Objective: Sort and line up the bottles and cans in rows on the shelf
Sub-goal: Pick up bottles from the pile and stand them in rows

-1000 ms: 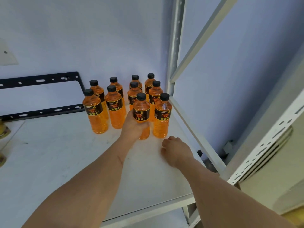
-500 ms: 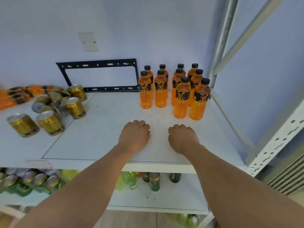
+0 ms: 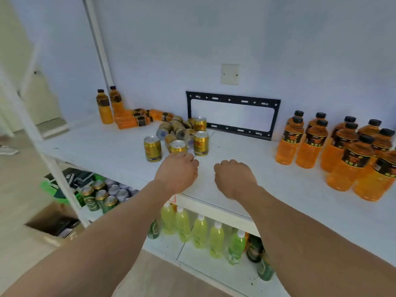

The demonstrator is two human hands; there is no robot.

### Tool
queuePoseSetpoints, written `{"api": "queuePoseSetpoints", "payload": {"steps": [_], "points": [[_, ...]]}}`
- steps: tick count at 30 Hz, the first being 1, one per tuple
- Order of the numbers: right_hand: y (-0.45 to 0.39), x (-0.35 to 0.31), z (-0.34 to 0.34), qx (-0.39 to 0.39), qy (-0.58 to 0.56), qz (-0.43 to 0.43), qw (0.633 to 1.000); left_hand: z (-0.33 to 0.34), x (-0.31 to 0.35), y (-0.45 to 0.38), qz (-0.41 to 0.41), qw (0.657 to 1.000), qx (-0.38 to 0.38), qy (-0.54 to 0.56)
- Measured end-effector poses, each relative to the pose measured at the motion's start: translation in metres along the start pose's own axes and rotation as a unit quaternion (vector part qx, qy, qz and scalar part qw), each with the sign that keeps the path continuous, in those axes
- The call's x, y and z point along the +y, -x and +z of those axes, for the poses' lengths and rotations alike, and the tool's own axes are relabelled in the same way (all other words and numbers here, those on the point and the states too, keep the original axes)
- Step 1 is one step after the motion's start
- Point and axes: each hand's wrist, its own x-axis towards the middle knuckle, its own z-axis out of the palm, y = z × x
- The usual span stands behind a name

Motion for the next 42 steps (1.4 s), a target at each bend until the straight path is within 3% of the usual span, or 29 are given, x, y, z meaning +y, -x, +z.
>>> {"api": "queuePoseSetpoints", "payload": {"steps": [6,13,19,26,31,34,42], "points": [[-0.097,-0.105,-0.034,0.013,-0.038,0.013,0.999,0.015,-0.142,0.023,-0.007,1.000,0.011,-0.006],[-0.206,-0.182,-0.042,0.025,-0.060,0.040,0.997,0.046,-0.265,0.035,-0.055,0.998,0.001,-0.013],[-0.300,-0.222,-0.024,0.017,-0.066,0.047,0.997,0.099,-0.343,0.021,-0.110,0.994,-0.021,0.010],[-0.434,-0.226,0.030,-0.034,-0.203,0.155,0.966,0.179,-0.431,-0.037,-0.182,0.980,-0.034,0.065],[-0.508,-0.236,0.060,-0.090,-0.325,0.230,0.913,0.219,-0.486,-0.080,-0.202,0.974,-0.037,0.100],[-0.544,-0.243,0.071,-0.115,-0.380,0.274,0.876,0.246,-0.513,-0.115,-0.216,0.961,-0.080,0.150],[-0.614,-0.261,0.113,-0.115,-0.553,0.474,0.675,0.322,-0.546,-0.189,-0.238,0.899,-0.197,0.311]]}}
